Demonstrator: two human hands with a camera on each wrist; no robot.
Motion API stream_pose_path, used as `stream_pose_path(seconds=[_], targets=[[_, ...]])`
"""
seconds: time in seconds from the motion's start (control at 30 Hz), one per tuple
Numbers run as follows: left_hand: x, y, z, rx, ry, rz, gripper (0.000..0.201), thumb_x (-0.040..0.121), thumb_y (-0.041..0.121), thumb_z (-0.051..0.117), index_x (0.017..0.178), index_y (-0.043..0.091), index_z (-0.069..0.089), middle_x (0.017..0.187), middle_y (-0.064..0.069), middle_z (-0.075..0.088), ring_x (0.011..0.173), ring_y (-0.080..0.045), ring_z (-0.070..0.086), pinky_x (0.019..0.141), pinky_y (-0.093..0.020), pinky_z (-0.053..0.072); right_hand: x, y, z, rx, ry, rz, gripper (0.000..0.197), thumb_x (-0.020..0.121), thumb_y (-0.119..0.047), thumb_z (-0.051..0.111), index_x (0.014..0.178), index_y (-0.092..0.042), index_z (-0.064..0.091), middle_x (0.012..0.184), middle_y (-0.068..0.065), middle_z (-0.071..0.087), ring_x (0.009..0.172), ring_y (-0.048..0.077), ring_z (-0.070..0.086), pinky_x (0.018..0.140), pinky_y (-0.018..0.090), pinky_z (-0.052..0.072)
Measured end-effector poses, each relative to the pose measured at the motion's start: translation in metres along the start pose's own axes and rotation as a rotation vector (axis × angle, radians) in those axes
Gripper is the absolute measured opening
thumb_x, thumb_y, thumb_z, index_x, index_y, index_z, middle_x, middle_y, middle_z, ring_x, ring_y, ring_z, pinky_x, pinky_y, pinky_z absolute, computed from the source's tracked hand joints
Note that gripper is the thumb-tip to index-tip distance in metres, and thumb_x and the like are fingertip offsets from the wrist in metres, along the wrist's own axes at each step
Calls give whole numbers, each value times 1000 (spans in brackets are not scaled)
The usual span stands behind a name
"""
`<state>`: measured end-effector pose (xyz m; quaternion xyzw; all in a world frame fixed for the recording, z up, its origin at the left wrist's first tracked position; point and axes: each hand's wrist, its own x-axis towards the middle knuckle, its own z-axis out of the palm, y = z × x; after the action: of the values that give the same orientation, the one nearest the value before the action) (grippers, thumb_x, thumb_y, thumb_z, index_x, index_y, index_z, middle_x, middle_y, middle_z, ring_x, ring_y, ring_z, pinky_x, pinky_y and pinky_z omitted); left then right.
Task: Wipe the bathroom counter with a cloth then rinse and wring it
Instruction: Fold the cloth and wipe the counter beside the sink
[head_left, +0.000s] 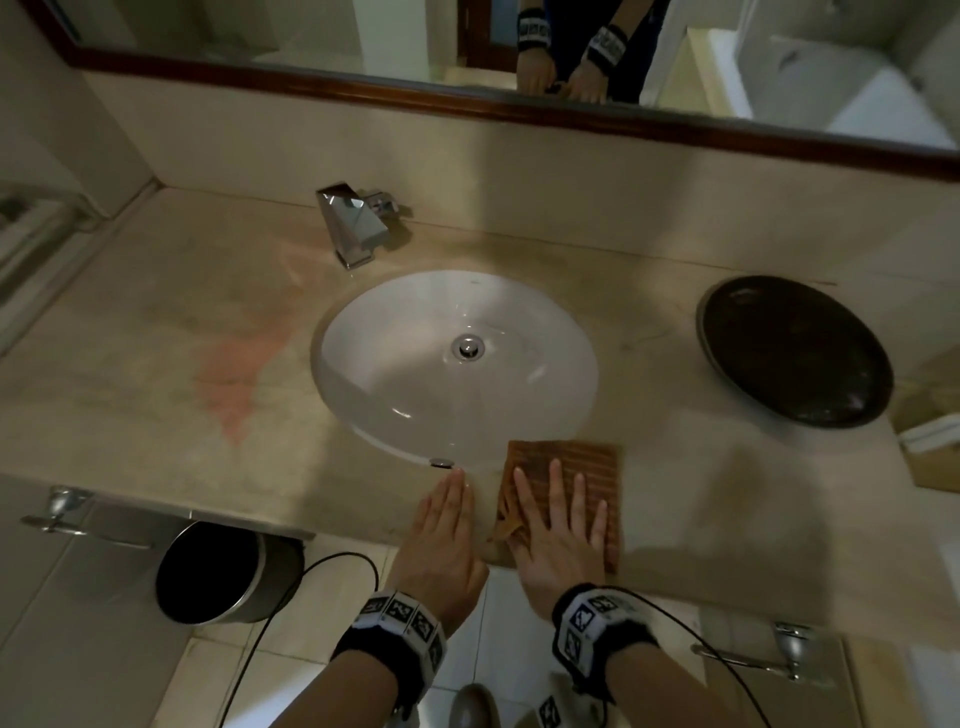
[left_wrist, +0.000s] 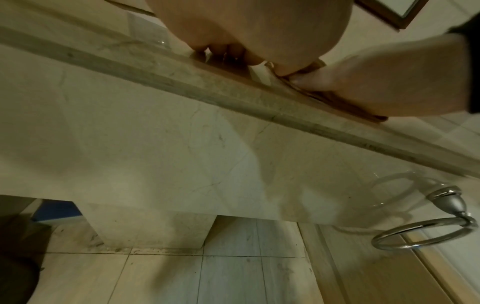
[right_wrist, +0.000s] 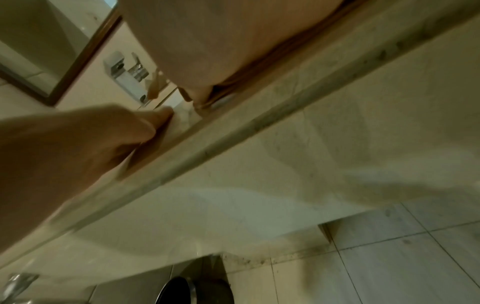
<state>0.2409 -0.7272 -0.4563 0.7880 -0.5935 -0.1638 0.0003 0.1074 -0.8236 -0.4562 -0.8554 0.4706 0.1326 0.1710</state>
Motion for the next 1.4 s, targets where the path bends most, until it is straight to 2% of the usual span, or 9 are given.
stream_pose_path(seconds=[0.1, 0.2, 0.37, 0.5, 0.67, 0.77, 0.83, 1.13, 1.4], targets=[[2, 13, 4, -2, 52, 53, 69, 83, 34, 38, 138, -7, 40, 148, -23, 36, 137, -32, 37, 107, -41, 21, 17, 21, -11, 23, -19, 27, 72, 73, -68, -4, 134, -48, -38, 147, -4, -44, 141, 27, -30, 112, 53, -20], [12, 30, 11, 15, 93, 134, 68, 89, 35, 36, 143, -6, 32, 152, -23, 26, 141, -33, 27, 109, -42, 18, 26, 57, -22, 31, -6, 139, 69, 92, -64, 17, 135, -48, -35, 148, -5, -41, 144, 29, -24, 115, 53, -14], [35, 66, 17, 3, 113, 208, 66, 94, 35, 30, 145, -6, 25, 156, -22, 15, 145, -33, 15, 111, -44, 18, 36, 129, -44, 99, -21, 346, 65, 95, -61, 17, 143, -46, -25, 154, -2, -34, 145, 30, -21, 117, 54, -8], [42, 84, 20, 18, 115, 200, 67, 94, 36, 34, 146, -4, 24, 157, -20, 13, 145, -32, 15, 112, -44, 17, 52, 131, -49, 139, 4, 392, 65, 96, -60, 16, 144, -43, -25, 155, 2, -33, 144, 34, -21, 115, 57, -9], [40, 87, 22, 56, 130, 183, 68, 92, 35, 39, 146, -4, 25, 156, -20, 15, 145, -32, 15, 112, -42, 17, 50, 111, -50, 61, -18, 194, 67, 96, -58, 15, 144, -39, -27, 153, 7, -35, 143, 37, -25, 114, 60, -9], [42, 89, 23, 65, 124, 167, 68, 93, 37, 37, 146, -3, 25, 156, -20, 15, 145, -32, 15, 112, -42, 17, 48, 125, -57, -25, -8, 76, 73, 86, -68, 3, 143, -37, -30, 151, 7, -39, 142, 35, -27, 113, 60, -13], [44, 91, 22, 75, 130, 165, 67, 93, 37, 36, 146, -3, 26, 156, -19, 16, 145, -31, 17, 112, -41, 18, 55, 140, -64, -45, -21, 31, 79, 83, -75, 8, 141, -40, -33, 150, 5, -40, 141, 34, -28, 113, 58, -14], [47, 92, 19, 85, 137, 147, 69, 90, 39, 43, 144, -1, 32, 154, -17, 26, 141, -29, 28, 110, -36, 17, 130, 140, -90, 11, -13, 137, 78, 87, -71, 22, 146, -43, -22, 157, 4, -28, 144, 34, -22, 115, 57, -11], [45, 97, 12, 101, 83, 105, 66, 89, 38, 40, 142, 0, 37, 152, -16, 30, 139, -28, 33, 109, -35, 15, 48, 132, -58, -73, -105, -68, 77, 78, -72, 5, 136, -44, -38, 153, 4, -37, 143, 33, -25, 111, 57, -17]])
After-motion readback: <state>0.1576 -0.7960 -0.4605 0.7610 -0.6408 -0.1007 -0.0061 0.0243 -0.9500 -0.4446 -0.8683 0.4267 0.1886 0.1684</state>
